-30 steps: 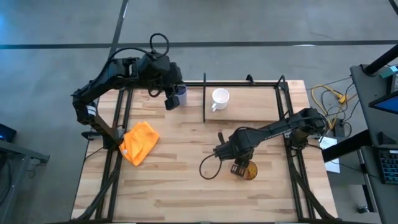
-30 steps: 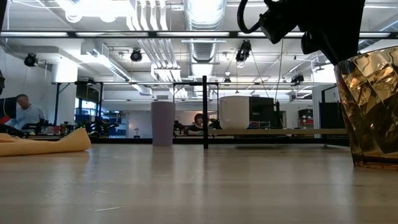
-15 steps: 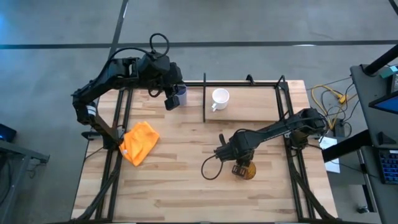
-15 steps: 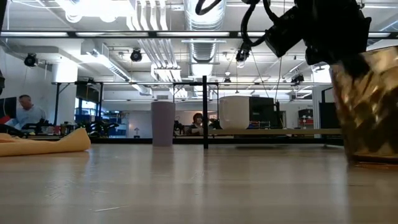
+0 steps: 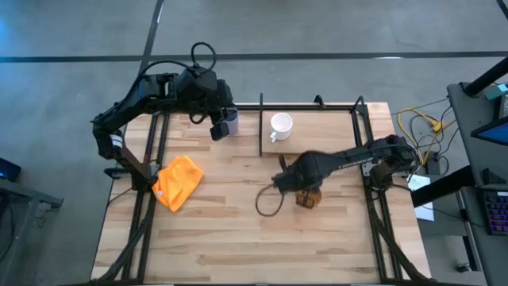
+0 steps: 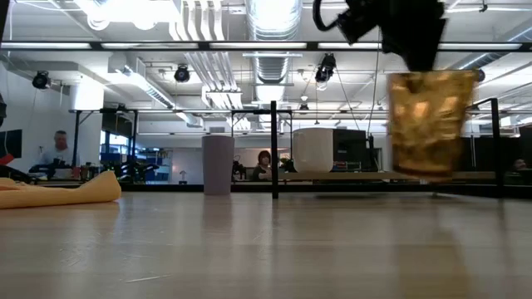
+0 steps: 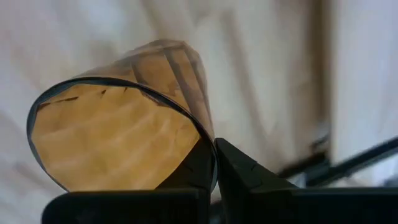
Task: Stack small to large cups/mugs on shelf
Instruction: Put the brown cup on the shelf
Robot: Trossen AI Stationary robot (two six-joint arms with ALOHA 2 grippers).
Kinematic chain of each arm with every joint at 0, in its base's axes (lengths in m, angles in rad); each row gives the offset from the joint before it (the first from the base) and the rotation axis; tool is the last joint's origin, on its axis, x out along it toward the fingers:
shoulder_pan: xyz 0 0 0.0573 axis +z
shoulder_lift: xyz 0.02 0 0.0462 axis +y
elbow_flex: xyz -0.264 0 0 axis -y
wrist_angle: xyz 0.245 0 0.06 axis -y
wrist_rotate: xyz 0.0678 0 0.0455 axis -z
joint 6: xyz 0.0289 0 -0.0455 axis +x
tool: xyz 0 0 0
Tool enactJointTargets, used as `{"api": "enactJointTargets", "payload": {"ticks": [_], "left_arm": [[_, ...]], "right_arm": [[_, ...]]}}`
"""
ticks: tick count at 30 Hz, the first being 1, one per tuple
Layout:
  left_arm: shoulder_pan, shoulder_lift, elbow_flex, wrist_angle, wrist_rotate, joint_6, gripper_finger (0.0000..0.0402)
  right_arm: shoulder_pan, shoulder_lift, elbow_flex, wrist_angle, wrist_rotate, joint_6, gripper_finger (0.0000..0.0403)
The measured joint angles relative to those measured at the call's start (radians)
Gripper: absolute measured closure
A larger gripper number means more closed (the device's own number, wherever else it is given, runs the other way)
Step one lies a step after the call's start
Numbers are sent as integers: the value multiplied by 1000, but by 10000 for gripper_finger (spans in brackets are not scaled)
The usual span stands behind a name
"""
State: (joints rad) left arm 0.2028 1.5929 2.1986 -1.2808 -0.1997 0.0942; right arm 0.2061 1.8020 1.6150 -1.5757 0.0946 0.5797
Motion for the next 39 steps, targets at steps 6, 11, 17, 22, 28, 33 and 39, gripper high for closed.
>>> {"api": "enactJointTargets", "payload": {"ticks": [6, 11, 17, 22, 28, 33, 39], "left_arm": [[0, 0, 0, 0, 0, 0, 338], [0, 0, 0, -1, 0, -2, 338], [0, 0, 0, -2, 0, -2, 338], [0, 0, 0, -2, 0, -2, 338], [0, 0, 0, -2, 0, -1, 338], [0, 0, 0, -2, 0, -1, 338], [0, 0, 0, -2, 0, -1, 338]], "right_arm": [[-124, -43, 79, 6, 94, -69, 393], [-271, -97, 98, 5, 94, -144, 394], [-474, -156, 84, 5, 136, -201, 394], [-628, -182, 84, 4, 136, -258, 394], [-760, -165, 82, 7, 109, -309, 394], [-795, -138, 80, 17, 10, -355, 394], [-798, -96, 79, 20, -16, -405, 394]]}}
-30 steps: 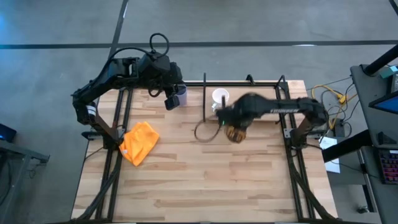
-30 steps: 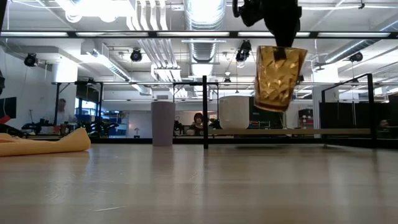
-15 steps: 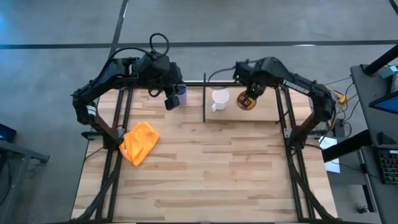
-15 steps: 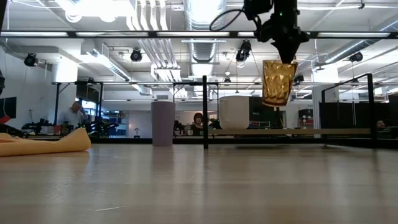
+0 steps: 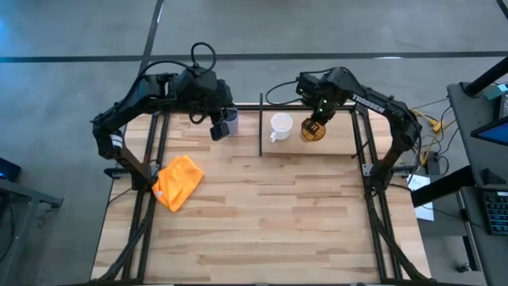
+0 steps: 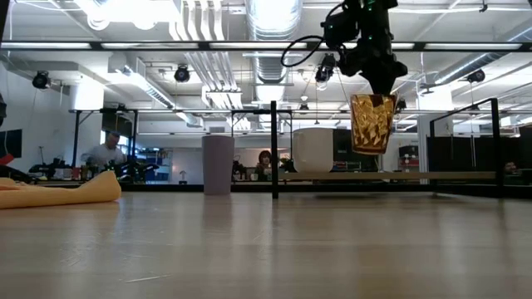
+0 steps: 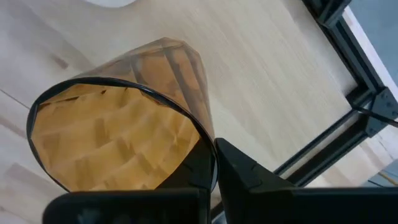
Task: Stack small to large cups/mugs on shelf
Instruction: Put the brown cup on the shelf, then put the purple cup on the shelf
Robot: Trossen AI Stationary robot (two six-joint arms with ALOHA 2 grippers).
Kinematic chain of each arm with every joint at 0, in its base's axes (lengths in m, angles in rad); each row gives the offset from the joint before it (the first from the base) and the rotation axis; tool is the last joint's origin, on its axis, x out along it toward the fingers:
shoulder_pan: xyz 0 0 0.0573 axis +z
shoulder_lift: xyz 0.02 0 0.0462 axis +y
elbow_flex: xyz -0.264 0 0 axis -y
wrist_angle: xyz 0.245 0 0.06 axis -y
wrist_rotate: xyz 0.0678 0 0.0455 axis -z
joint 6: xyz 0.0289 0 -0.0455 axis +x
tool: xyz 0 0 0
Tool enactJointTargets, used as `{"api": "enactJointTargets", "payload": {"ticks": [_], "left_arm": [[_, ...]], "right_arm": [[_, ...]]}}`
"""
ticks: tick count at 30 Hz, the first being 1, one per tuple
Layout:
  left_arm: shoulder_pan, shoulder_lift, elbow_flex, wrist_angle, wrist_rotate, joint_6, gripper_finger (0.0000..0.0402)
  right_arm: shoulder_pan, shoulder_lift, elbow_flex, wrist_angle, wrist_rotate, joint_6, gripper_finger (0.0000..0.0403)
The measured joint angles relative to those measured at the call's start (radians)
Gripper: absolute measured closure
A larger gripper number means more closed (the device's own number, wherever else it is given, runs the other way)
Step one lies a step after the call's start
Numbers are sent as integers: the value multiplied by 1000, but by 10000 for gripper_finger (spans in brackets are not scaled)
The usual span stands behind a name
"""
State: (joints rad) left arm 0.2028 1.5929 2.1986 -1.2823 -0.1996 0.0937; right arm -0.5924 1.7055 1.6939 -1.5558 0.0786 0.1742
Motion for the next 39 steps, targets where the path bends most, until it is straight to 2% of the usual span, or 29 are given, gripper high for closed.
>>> {"api": "enactJointTargets", "payload": {"ticks": [8, 17, 20, 29, 39], "left_arm": [[0, 0, 0, 0, 0, 0, 338], [0, 0, -1, -18, 1, 1, 338], [0, 0, -7, -19, 1, 1, 338], [0, 0, -49, -19, 1, 50, 338], [0, -3, -59, -10, -21, 53, 338]], "right_arm": [[-23, 56, 0, 73, 2, -3, 394], [-39, 96, 0, 68, 29, -2, 382], [-39, 100, 0, 67, 61, 4, 377], [-42, 109, 0, 68, 62, 0, 351], [-41, 104, 0, 62, 62, 1, 348]]}}
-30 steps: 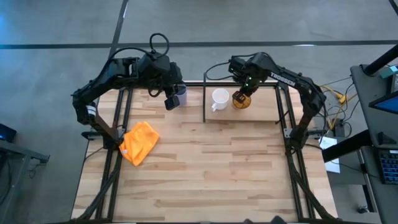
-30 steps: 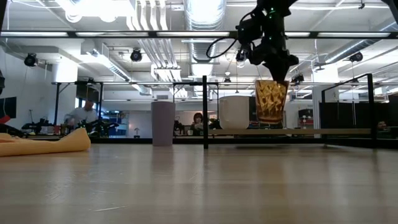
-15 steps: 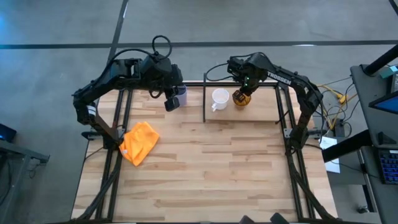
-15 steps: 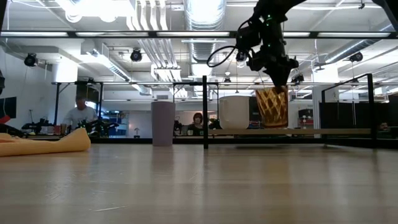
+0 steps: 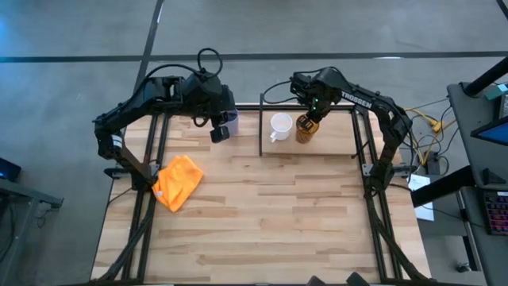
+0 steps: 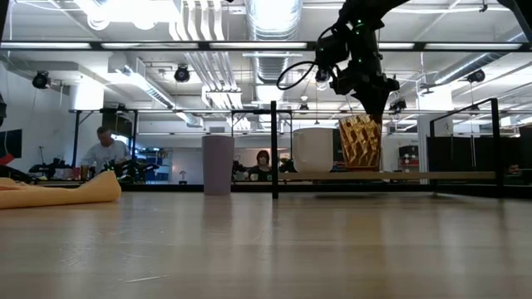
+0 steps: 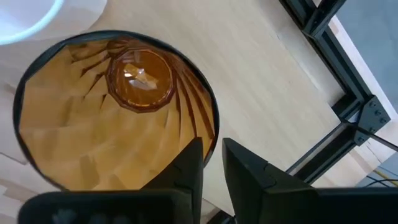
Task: Stack small to large cups/mugs on shelf
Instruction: Put the purple cup on the shelf
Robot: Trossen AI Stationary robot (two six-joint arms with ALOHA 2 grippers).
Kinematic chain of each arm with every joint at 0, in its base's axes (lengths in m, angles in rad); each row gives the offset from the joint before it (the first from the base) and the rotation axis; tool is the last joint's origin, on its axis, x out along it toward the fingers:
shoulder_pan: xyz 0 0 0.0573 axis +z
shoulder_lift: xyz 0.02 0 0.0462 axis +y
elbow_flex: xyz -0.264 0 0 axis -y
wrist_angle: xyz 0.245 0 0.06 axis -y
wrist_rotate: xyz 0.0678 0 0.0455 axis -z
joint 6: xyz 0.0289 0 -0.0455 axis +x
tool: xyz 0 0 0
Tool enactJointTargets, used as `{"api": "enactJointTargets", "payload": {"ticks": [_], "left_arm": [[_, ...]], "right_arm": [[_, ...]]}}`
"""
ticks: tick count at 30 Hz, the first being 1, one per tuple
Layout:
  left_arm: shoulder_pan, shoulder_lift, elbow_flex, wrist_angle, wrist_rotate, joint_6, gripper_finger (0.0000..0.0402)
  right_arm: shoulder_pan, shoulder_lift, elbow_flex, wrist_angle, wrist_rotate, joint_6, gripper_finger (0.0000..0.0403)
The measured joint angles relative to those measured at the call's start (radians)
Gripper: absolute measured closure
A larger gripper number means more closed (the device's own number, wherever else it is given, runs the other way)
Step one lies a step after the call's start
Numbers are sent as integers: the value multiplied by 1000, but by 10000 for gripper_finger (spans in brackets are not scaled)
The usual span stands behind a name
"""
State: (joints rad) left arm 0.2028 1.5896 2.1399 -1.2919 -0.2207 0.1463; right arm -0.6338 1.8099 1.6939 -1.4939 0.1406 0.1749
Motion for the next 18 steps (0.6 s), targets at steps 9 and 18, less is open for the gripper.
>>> {"api": "enactJointTargets", "payload": {"ticks": [9, 18], "left_arm": [[0, -5, 0, 0, -29, -1, 338], [4, -6, 0, -54, -72, 0, 338]], "right_arm": [[1, -9, 104, -76, 0, 15, 348], [29, -21, 363, -76, -115, 61, 348]]}}
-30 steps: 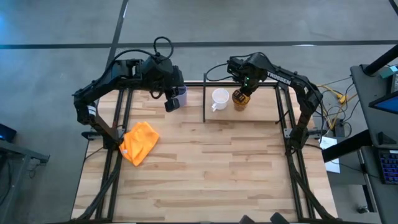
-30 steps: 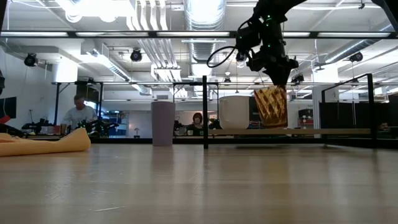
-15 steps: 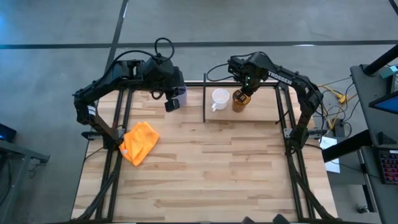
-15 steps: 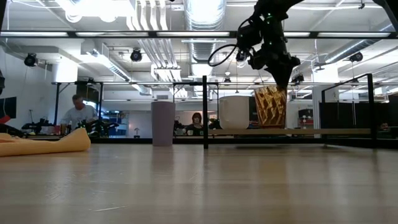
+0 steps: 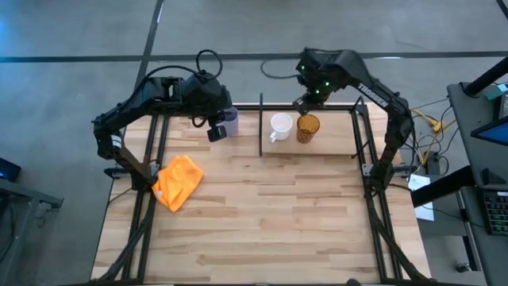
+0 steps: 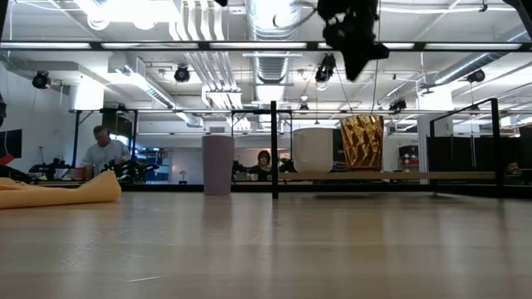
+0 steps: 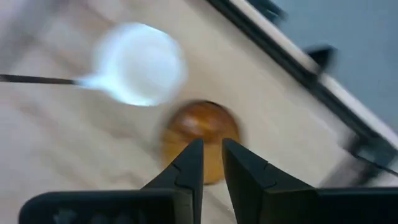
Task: Stack small to large cups/mugs on shelf
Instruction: Put the purple cup on the shelf
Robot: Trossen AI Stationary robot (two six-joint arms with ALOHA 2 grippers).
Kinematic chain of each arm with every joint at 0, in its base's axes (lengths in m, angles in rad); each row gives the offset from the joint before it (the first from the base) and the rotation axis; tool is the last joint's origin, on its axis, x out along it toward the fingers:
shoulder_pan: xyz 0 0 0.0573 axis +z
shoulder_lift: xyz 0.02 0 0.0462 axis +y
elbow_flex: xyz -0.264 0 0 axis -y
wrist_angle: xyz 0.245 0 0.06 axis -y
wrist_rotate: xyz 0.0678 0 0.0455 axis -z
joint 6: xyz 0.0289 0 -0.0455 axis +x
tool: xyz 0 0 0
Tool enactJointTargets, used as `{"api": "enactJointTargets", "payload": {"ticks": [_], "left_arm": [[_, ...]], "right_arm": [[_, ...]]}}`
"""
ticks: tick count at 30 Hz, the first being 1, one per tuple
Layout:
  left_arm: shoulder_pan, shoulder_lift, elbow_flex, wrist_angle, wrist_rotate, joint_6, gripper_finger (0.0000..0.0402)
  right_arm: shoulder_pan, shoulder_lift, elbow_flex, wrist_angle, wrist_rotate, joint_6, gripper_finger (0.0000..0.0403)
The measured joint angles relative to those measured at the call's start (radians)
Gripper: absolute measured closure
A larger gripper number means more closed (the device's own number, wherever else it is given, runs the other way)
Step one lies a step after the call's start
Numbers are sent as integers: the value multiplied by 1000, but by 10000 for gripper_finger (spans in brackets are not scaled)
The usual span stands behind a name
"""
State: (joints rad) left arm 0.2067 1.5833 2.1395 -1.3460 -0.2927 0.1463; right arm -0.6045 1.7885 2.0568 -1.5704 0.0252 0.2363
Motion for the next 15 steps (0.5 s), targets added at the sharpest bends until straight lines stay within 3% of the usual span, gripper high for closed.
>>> {"api": "enactJointTargets", "payload": {"ticks": [5, 12, 15], "left_arm": [[10, 0, -3, -105, -5, -29, 338], [30, 2, -49, -91, -3, -32, 338], [73, 7, -102, -93, 43, -37, 338]], "right_arm": [[43, 0, 145, 71, -220, -1, 348], [146, 0, 257, 245, -235, -27, 348], [193, 0, 284, 274, -235, -25, 348]]}}
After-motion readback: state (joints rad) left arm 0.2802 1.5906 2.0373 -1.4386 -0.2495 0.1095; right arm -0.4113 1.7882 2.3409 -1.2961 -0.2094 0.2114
